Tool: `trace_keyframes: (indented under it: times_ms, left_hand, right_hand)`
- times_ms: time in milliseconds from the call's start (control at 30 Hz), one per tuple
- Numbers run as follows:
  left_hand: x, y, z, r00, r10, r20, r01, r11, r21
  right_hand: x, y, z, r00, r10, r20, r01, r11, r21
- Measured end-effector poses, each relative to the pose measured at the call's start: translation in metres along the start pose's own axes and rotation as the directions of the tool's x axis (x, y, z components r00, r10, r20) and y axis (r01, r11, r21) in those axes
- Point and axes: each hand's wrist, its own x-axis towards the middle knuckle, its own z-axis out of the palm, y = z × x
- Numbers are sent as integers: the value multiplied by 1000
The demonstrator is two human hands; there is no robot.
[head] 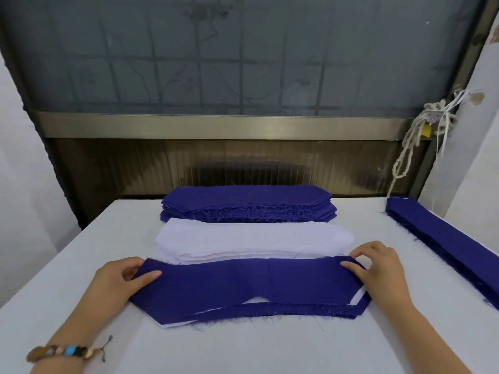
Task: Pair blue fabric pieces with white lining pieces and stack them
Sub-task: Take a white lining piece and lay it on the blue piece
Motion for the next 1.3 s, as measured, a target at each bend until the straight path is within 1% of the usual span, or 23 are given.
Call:
trace_keyframes:
  times_ms: [33, 67, 133, 167, 233, 267, 300, 333, 367, 400, 433, 533, 600, 633, 667, 733, 800, 867, 1033, 1300]
  left_hand:
    - [-1, 2, 0, 1000, -11, 14, 12, 998, -56]
    - [-1, 6, 0, 1000, -29, 4, 29, 992, -125]
    - [0, 12, 1, 993, -112, -39, 95, 951, -295]
    - [3, 14, 1, 985, -169, -30, 143, 901, -409]
    - [7, 19, 1, 965, -256, 54, 231, 736, -636]
    - [8, 21, 1, 956, -280, 90, 261, 666, -699]
    - [9, 22, 1, 949, -293, 115, 283, 634, -720]
    - [8, 22, 2, 946, -293, 136, 300, 640, -708]
    - [8, 21, 4, 948, -280, 152, 307, 675, -671]
    - [7, 21, 5, 951, -263, 161, 305, 717, -626]
    - [5, 20, 5, 955, -248, 165, 297, 755, -585]
    - [2, 12, 3, 966, -221, 134, 258, 845, -468]
    - [1, 4, 1, 985, -162, 53, 171, 949, -264]
    - [1, 0, 1, 993, -117, 17, 119, 983, -140]
    - [0, -1, 3, 997, -79, 3, 79, 996, -48]
    - [-1, -1, 4, 999, -40, 3, 39, 998, 41]
    - [0, 0, 4, 1000, -22, -8, 23, 997, 67]
    - [0, -1, 4, 1000, 2, -10, -2, 998, 65]
    - [0, -2, 6, 998, 54, -23, -52, 995, 85]
    - [0, -8, 7, 995, 90, -43, -85, 989, 123]
  right_hand:
    - [1, -1, -1, 1000, 25, -14, -24, 997, 73]
    - [1, -3, -2, 997, 72, -16, -68, 977, 201]
    - [4, -8, -6, 982, 187, -2, -166, 875, 455]
    - [4, -9, -9, 972, 236, 9, -204, 819, 536]
    - [4, -11, -14, 946, 319, 60, -281, 709, 647]
    - [4, -13, -16, 931, 351, 102, -320, 648, 692]
    - [4, -13, -19, 916, 376, 142, -355, 590, 725]
    - [4, -13, -21, 899, 401, 176, -390, 551, 738]
    - [4, -11, -22, 887, 418, 197, -418, 544, 728]
    - [3, -9, -23, 879, 431, 203, -440, 572, 692]
    - [2, -6, -22, 878, 435, 199, -452, 622, 639]
    - [0, -1, -18, 906, 375, 196, -423, 784, 454]
    - [-1, -2, -16, 923, 338, 184, -383, 856, 346]
    - [-2, -4, -16, 930, 325, 170, -364, 879, 308]
    - [-2, -5, -16, 938, 311, 155, -343, 900, 268]
    - [-3, -5, -15, 948, 287, 140, -308, 937, 163]
    - [-4, -3, -14, 948, 284, 140, -297, 952, 80]
    - [-4, -1, -12, 948, 287, 137, -296, 954, 50]
    - [-4, 0, -9, 949, 294, 110, -298, 954, 18]
    - [-6, -1, -7, 958, 275, 80, -276, 961, -4]
